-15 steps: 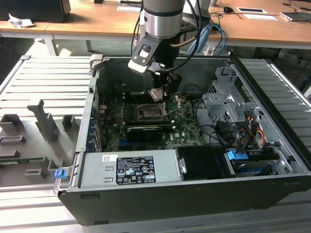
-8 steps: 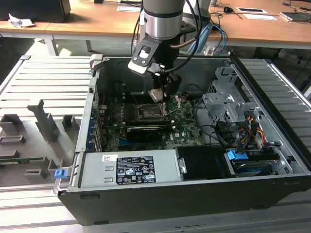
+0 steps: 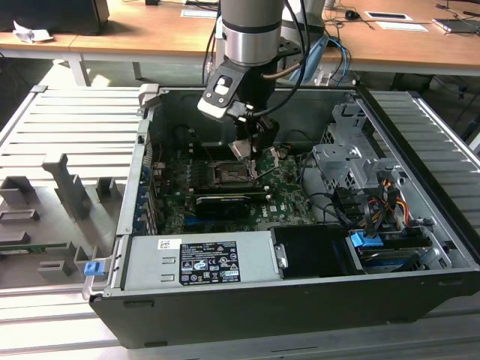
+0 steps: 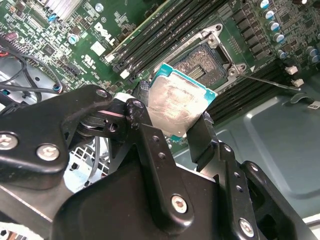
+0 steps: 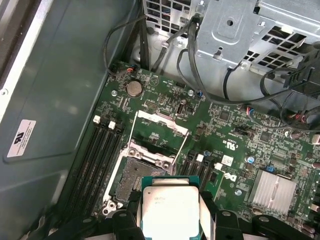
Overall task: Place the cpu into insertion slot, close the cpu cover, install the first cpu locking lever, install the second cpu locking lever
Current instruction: 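Place the cpu into insertion slot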
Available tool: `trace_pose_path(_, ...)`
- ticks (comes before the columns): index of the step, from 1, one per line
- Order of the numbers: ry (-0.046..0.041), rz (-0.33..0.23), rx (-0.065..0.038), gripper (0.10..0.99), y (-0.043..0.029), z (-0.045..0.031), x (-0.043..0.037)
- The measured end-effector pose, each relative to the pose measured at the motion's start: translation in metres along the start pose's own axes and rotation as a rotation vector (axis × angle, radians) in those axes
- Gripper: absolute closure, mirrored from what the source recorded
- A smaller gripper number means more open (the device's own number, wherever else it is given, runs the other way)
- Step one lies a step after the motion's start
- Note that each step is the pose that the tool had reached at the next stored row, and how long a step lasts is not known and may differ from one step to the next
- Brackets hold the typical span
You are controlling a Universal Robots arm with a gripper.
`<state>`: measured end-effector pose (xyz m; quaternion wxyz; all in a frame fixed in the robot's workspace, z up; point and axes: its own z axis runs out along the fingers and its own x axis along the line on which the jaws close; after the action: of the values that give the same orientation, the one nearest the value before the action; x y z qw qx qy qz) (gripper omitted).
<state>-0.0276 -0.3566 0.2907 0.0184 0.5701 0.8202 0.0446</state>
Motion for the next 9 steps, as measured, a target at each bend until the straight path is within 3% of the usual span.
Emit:
trace_pose_path(5,-0.0012,0.014,0.000,0.545,-0.0002,0.0025,-0.0001)
trace_pose_path(9,-0.0058,0.062,-0.001,0.545,-0.0003,0.0038,-0.0001)
